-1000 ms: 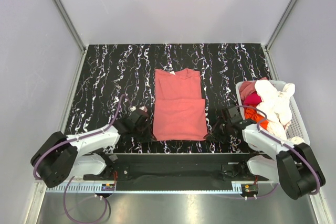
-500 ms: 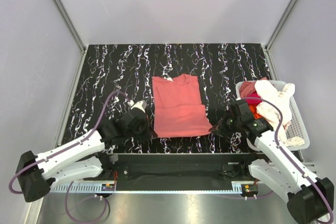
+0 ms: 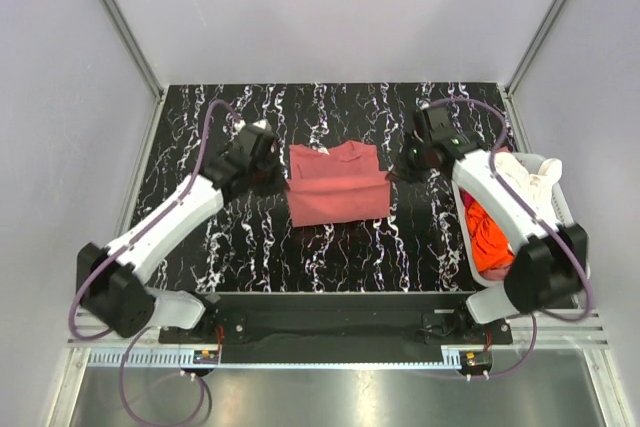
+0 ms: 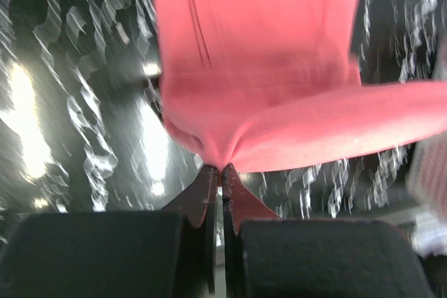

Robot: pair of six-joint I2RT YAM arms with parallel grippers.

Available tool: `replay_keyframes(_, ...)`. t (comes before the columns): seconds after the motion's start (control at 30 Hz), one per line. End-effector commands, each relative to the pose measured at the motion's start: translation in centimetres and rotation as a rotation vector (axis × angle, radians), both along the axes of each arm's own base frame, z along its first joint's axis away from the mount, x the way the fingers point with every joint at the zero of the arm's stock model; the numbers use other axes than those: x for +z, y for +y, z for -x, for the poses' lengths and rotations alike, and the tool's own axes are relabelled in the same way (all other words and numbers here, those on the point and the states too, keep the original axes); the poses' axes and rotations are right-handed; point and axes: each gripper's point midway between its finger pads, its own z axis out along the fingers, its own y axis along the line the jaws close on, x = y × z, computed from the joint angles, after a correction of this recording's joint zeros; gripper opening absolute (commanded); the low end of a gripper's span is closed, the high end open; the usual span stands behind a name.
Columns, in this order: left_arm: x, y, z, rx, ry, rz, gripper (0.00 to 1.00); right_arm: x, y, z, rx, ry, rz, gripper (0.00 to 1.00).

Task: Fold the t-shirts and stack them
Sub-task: Fold the tshirt

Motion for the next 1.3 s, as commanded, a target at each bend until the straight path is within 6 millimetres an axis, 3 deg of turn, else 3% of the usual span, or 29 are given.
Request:
replay_keyframes(0.0,1.0,0.4,-5.1,-0.041,-0.044,-0.052,0.0,1.1,-0.3,-5.8,0.038,-0.077,0.062,0.0)
replay_keyframes(0.03,0.9,0.6,-6.5,-0.059,-0.045,-0.047,0.0,-0.5,-0.2,-7.0,0.041,-0.034,0.06,0.0)
replay_keyframes(0.07,2.4,-0.2,-8.1,-0.076,-0.07,-0.014,0.0,0.7,0.2,-8.7,0.047,-0.067,0.046,0.0)
replay_keyframes(0.1,0.4,-0.5,-9.5,-0.08,-0.021,-0.029,0.0,0.7,0.4,-9.7,0.048,-0.068,0.042,0.0)
replay_keyframes(0.13,0.3,0.0,-10.8,-0.065,-0.02,-0.027,0.0,-1.0,0.5,-10.8,0.05,-0.028,0.041,0.0)
replay_keyframes(0.17,1.1,-0.1,-12.4,-0.056,-0.043,-0.015,0.0,0.1,0.6,-12.5,0.051,-0.062,0.03,0.01)
replay_keyframes(0.2,0.0,-0.1,-13.6,-0.048,-0.02,-0.021,0.0,-0.2,0.6,-13.4,0.047,-0.057,0.027,0.01)
replay_keyframes(0.23,-0.2,-0.1,-14.5,-0.043,-0.018,-0.021,0.0,-2.1,0.8,-14.5,0.055,-0.017,0.024,0.01)
replay_keyframes(0.3,1.1,0.0,-17.2,-0.033,-0.065,-0.012,0.0,-1.7,0.3,-16.9,0.039,-0.029,0.01,0.02)
replay_keyframes(0.33,-1.1,0.4,-18.5,-0.024,-0.022,-0.021,0.0,-3.6,0.5,-17.6,0.047,0.01,0.0,0.03)
replay_keyframes(0.37,0.0,-0.1,-19.7,-0.035,-0.044,0.015,0.0,-2.7,0.5,-19.0,0.056,-0.024,-0.014,0.04)
replay_keyframes(0.4,-0.7,-0.2,-20.5,-0.036,-0.032,0.024,0.0,-3.0,0.5,-19.6,0.057,-0.024,-0.02,0.04)
replay_keyframes(0.43,-1.3,-0.4,-21.9,-0.047,-0.03,0.04,0.0,-4.7,0.7,-20.2,0.066,0.003,-0.023,0.04)
replay_keyframes(0.47,-1.9,-0.5,-22.6,-0.058,-0.029,0.04,0.0,-3.8,0.6,-21.3,0.068,-0.026,-0.035,0.04)
replay_keyframes(0.53,-2.6,-0.7,-24.8,-0.088,-0.056,0.027,0.01,-5.6,1.0,-22.3,0.085,-0.004,-0.061,0.05)
replay_keyframes(0.6,-3.0,-0.5,-26.2,-0.093,-0.076,0.016,0.02,-5.1,0.7,-23.9,0.079,-0.03,-0.077,0.06)
replay_keyframes(0.63,-2.6,0.2,-27.4,-0.073,-0.102,0.009,0.0,-6.6,0.7,-24.3,0.079,-0.008,-0.088,0.06)
replay_keyframes(0.67,-3.9,0.9,-28.0,-0.04,-0.081,-0.007,0.0,-5.5,0.9,-25.4,0.084,-0.044,-0.105,0.05)
replay_keyframes(0.7,-4.1,2.2,-28.9,0.016,-0.082,0.008,0.0,-6.7,0.9,-25.8,0.091,-0.027,-0.126,0.03)
replay_keyframes(0.87,-3.4,2.3,-29.2,0.013,-0.1,0.118,0.0,-4.8,1.0,-26.9,0.092,-0.073,-0.153,0.0)
replay_keyframes(0.9,-1.6,2.3,-29.3,0.01,-0.149,0.128,0.0,-4.6,1.0,-26.7,0.088,-0.069,-0.154,0.0)
replay_keyframes(0.93,-1.9,2.5,-28.7,0.013,-0.137,0.126,0.0,-3.4,0.9,-26.5,0.086,-0.086,-0.154,0.0)
replay_keyframes(0.97,-1.6,2.4,-28.4,0.011,-0.141,0.129,0.0,-3.8,0.8,-25.9,0.082,-0.065,-0.154,0.0)
replay_keyframes(1.0,-0.4,2.4,-28.0,0.011,-0.156,0.139,0.0,-3.4,0.8,-25.5,0.08,-0.061,-0.153,0.0)
replay_keyframes(1.03,-0.7,2.3,-27.2,-0.001,-0.136,0.151,0.0,-1.6,0.6,-25.1,0.081,-0.088,-0.153,0.0)
replay_keyframes(1.1,-0.2,1.9,-25.9,-0.017,-0.124,0.171,0.0,-1.7,0.1,-23.4,0.073,-0.057,-0.134,0.0)
replay_keyframes(1.13,0.0,1.8,-24.1,-0.026,-0.109,0.168,0.0,1.2,-0.2,-22.5,0.07,-0.1,-0.132,0.0)
replay_keyframes(1.17,0.5,1.8,-23.0,-0.027,-0.108,0.165,0.0,0.0,-0.4,-20.9,0.061,-0.054,-0.125,0.0)
replay_keyframes(1.27,1.0,1.5,-18.3,-0.044,-0.093,0.155,0.0,1.6,-0.8,-16.8,0.057,-0.048,-0.138,0.0)
